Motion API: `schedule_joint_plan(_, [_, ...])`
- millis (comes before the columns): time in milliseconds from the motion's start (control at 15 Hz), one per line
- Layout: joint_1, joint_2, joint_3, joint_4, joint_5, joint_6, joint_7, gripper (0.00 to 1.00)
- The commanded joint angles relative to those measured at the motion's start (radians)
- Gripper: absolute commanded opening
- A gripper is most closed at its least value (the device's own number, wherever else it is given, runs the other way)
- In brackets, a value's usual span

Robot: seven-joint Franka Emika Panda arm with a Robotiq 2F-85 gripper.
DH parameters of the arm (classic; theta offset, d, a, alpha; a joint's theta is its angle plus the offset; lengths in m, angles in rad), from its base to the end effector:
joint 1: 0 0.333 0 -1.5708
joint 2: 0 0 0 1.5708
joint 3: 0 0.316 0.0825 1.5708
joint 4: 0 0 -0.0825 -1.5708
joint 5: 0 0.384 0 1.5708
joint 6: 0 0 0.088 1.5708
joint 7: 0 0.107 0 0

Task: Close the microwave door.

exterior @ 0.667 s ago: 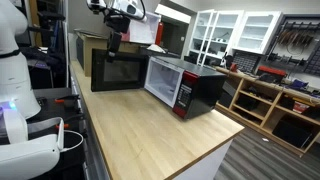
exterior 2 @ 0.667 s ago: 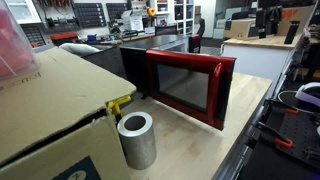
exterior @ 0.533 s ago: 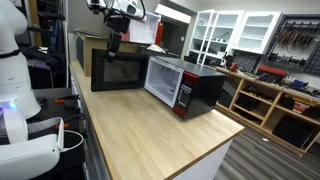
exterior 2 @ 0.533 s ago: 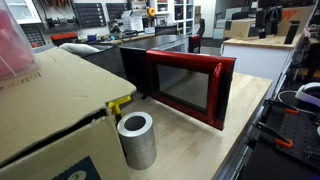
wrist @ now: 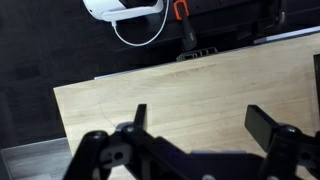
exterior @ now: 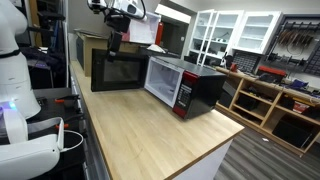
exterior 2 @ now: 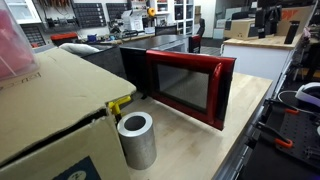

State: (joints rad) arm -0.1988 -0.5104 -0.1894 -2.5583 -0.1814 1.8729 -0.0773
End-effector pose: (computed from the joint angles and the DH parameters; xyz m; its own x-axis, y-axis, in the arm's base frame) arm 0.3340 -0.1510 0.4220 0.9603 -0.2090 -0.1850 -0.2023 -0.9778 0.0544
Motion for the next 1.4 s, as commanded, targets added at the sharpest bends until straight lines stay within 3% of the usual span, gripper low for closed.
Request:
schedule_joint_plan(0, [0.031, 0.016, 0.036, 0.038, 0.011, 0.007, 0.010, 1.00])
schedule_joint_plan(600, [0.164, 0.090, 0.168, 0.161, 0.011, 0.073, 0.013, 1.00])
schedule_joint_plan(1333, [0.319, 0.324, 0.291, 0.366, 0.115, 0.186, -0.004, 1.00])
